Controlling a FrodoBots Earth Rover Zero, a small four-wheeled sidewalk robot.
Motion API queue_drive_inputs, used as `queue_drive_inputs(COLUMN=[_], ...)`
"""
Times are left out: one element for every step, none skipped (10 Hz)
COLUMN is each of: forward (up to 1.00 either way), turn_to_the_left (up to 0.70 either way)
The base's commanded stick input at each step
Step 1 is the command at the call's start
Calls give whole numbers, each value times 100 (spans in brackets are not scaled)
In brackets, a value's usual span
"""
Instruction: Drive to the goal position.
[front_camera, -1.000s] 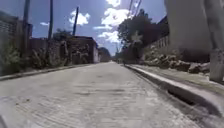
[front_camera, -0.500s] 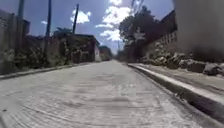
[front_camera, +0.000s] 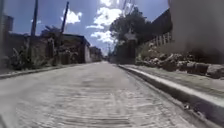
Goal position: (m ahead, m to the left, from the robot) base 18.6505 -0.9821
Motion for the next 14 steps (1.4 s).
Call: queue_drive_inputs(forward=[100, 100, 100, 100, 100, 100, 100, 100, 100, 100, 100, 100, 100, 100], turn_to_the_left=[0, 0, 0, 0, 0, 0, 0, 0, 0, 0, 0, 0, 0, 0])
